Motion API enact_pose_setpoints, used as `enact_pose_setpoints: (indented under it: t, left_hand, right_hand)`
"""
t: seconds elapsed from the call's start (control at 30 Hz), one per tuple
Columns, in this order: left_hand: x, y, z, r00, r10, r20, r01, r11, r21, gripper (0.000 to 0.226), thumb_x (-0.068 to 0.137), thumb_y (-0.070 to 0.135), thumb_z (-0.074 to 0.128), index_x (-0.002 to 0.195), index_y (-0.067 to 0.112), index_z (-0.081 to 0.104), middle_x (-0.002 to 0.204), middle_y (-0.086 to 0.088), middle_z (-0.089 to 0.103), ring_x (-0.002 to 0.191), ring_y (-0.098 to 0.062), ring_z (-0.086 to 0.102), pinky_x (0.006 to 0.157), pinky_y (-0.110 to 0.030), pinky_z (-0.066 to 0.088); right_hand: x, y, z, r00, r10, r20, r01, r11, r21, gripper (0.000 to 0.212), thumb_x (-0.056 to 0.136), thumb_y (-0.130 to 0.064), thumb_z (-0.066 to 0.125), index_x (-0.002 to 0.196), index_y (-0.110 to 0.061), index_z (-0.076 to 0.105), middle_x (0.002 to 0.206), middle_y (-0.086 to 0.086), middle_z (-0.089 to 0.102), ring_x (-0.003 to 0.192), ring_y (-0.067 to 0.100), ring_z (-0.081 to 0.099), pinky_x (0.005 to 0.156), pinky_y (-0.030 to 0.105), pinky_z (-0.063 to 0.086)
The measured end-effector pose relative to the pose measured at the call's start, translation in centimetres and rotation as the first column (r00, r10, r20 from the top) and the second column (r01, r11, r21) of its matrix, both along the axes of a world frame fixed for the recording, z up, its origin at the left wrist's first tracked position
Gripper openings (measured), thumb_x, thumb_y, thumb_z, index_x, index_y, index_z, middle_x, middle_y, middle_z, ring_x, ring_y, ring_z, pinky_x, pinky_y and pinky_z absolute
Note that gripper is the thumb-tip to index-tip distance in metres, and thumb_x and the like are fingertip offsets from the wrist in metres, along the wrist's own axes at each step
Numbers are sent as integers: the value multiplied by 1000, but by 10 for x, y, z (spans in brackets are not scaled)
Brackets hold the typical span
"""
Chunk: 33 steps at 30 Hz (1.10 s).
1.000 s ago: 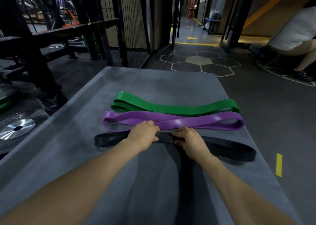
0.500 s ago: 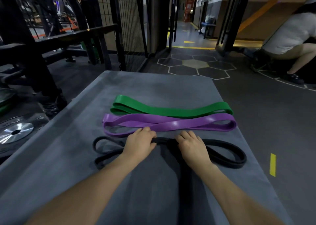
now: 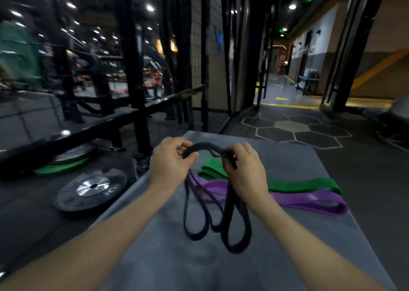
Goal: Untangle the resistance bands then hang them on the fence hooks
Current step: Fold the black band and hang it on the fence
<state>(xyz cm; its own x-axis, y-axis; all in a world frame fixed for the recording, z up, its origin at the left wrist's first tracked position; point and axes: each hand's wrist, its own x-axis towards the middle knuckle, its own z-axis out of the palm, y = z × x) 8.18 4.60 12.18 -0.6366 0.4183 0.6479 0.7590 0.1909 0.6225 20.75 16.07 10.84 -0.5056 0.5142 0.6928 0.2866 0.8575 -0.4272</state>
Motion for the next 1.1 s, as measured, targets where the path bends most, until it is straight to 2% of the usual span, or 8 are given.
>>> enact_pose_setpoints:
  t: [0.17,0.27,0.4,0.6,0.77,0.93,1.03,1.1]
  left_hand:
    - [-13,-74,51,988,147,-57,-144,988,46,12,73,23,77,73,24,65,68,12,58,61,1,53,61,-20,47]
    - [-24,-116,72,978,197,-65,-193,979,65,14,74,22,77,72,26,63,69,9,61,61,-1,55,56,-9,38]
    - [-37,-166,97,956,289,-58,-276,947,165,13,73,21,77,72,25,64,69,10,62,60,0,56,55,-4,39]
    - [-44,-227,128,875,481,51,-473,829,299,12,70,32,78,69,31,66,65,15,64,64,-4,62,66,-23,51]
    - [-54,-268,152,772,634,52,-612,719,330,14,70,39,77,76,27,71,66,15,62,67,-3,60,59,-15,40]
    - [-75,-291,180,751,660,15,-606,681,412,15,69,33,79,75,21,73,67,7,66,68,-10,64,71,-29,53]
    - [-85,-291,196,755,653,58,-612,672,417,12,71,30,78,71,23,68,64,11,63,65,-8,61,63,-26,51]
    - [-93,-287,203,745,660,97,-636,659,400,12,73,29,76,72,22,67,66,10,63,64,-7,58,54,-19,43]
  right_hand:
    - [-45,-66,40,981,182,-65,-176,980,90,23,80,-5,58,102,-4,53,106,12,50,100,32,47,69,36,39]
    - [-67,-100,60,959,262,-108,-253,963,90,17,88,-14,56,103,-6,52,107,10,51,97,29,50,68,38,43]
    - [-98,-144,91,919,359,-165,-347,933,97,15,91,-22,55,98,-10,50,103,6,50,92,26,50,71,36,41]
    - [-138,-210,126,808,514,-289,-526,849,38,12,90,-19,57,94,-9,52,93,-1,46,85,20,50,72,34,43]
    - [-172,-254,151,721,599,-349,-632,775,25,15,89,-20,59,100,-10,58,100,3,54,87,17,53,75,29,44]
    - [-207,-279,184,652,645,-399,-680,730,69,9,88,-18,59,95,-12,61,95,0,56,81,13,54,70,26,45]
    - [-231,-283,202,678,633,-373,-657,750,79,5,89,-18,59,92,-14,60,89,-3,53,78,9,50,63,20,37]
    - [-244,-282,208,691,618,-376,-647,760,60,4,89,-18,59,92,-15,60,89,-5,53,78,9,50,63,17,38]
